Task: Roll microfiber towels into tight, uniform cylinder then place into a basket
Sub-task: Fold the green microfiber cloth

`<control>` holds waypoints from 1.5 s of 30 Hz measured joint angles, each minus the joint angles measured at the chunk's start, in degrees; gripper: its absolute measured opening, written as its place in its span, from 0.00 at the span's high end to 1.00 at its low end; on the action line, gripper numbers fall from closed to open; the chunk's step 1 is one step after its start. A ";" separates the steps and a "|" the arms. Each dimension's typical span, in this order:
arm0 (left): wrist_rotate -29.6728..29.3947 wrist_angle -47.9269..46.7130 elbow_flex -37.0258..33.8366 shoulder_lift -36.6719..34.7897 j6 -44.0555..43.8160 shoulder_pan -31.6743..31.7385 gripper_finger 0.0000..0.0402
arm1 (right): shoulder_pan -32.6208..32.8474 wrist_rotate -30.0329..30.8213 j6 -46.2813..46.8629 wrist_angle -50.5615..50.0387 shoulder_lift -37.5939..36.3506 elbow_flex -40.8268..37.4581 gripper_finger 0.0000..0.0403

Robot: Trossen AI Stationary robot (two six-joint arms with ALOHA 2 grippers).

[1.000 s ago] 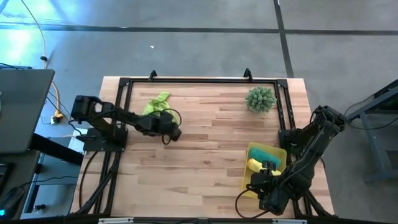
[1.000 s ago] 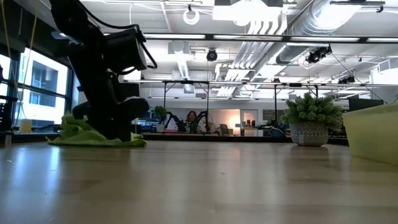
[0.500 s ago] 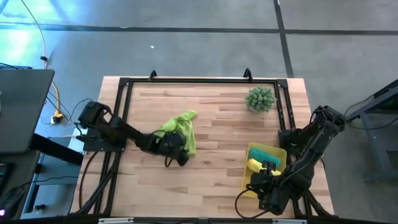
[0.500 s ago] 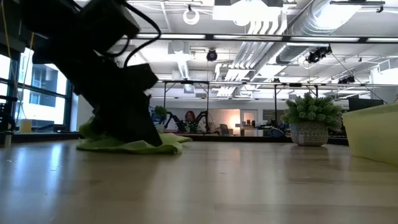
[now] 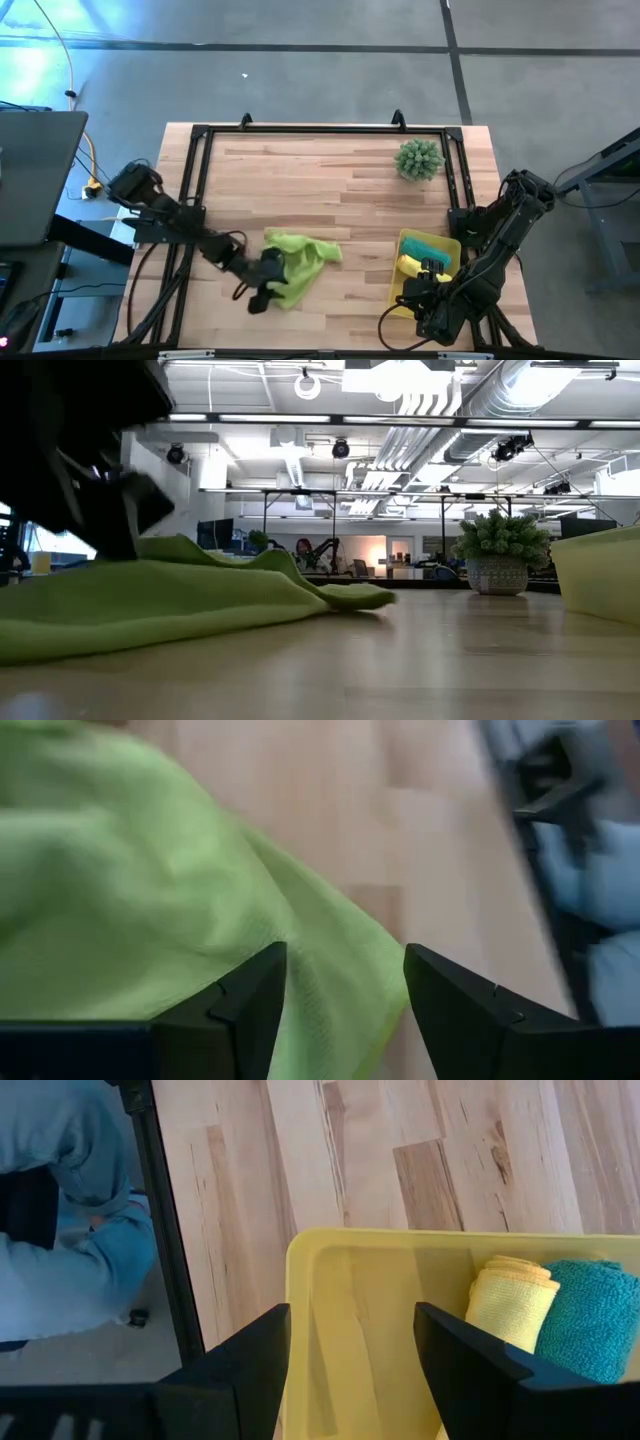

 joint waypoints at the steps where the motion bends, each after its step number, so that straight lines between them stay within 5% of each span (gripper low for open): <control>1: -0.57 -0.07 0.00 -1.10 1.73 -0.88 0.51 | 0.00 0.00 0.00 0.01 0.00 0.00 0.50; 12: -5.37 2.58 0.11 -0.73 17.83 -10.36 0.51 | 0.00 0.02 0.00 0.13 0.00 0.00 0.50; 19: -14.92 4.73 0.14 3.60 29.12 -14.68 0.51 | 0.00 0.03 -0.02 0.20 0.00 0.00 0.50; 30: -19.63 5.81 6.83 12.66 36.21 -15.25 0.51 | -0.76 11.68 -0.02 5.83 0.00 0.00 0.50; 38: -23.65 -3.32 10.98 15.27 36.36 -15.53 0.52 | -2.98 11.46 -0.02 12.34 0.00 0.00 0.50; 45: -24.12 -5.63 12.25 15.34 35.55 -15.42 0.66 | -4.83 11.32 -0.02 15.41 0.00 0.00 0.50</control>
